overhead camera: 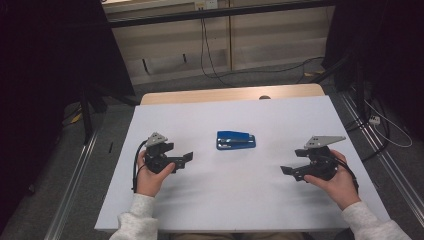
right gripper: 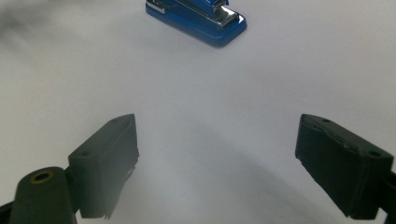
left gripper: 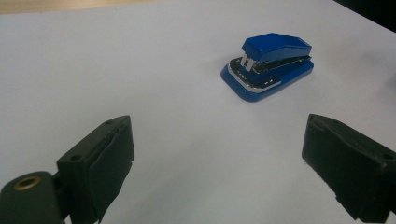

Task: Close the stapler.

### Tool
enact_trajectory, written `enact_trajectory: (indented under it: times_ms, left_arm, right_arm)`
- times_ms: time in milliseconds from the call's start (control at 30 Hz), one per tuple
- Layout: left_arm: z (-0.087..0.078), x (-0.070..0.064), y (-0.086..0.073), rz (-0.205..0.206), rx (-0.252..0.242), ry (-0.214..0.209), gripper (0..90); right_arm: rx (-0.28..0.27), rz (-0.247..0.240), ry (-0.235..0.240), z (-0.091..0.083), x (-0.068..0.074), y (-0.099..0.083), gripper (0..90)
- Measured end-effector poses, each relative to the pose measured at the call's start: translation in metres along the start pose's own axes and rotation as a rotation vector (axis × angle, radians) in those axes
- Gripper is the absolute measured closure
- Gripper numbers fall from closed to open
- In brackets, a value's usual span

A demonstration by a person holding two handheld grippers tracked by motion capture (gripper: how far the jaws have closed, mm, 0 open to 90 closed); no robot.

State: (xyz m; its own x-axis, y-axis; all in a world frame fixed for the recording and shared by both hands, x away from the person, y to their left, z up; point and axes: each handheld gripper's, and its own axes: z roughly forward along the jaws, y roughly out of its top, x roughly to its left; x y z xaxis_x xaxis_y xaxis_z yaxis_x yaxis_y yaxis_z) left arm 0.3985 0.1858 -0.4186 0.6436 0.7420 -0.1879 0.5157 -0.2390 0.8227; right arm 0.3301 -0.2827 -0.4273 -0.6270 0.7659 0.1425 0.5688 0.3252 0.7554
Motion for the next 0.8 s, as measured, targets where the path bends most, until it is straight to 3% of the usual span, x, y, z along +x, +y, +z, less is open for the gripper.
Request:
enact_trajectory:
  times_ms: [800]
  left_arm:
    - [-0.034, 0.018, -0.017, -0.024, -0.025, 0.024, 8.5]
  right_arm:
    - [0.01, 0.003, -0.003, -0.017, 0.005, -0.013, 12.0]
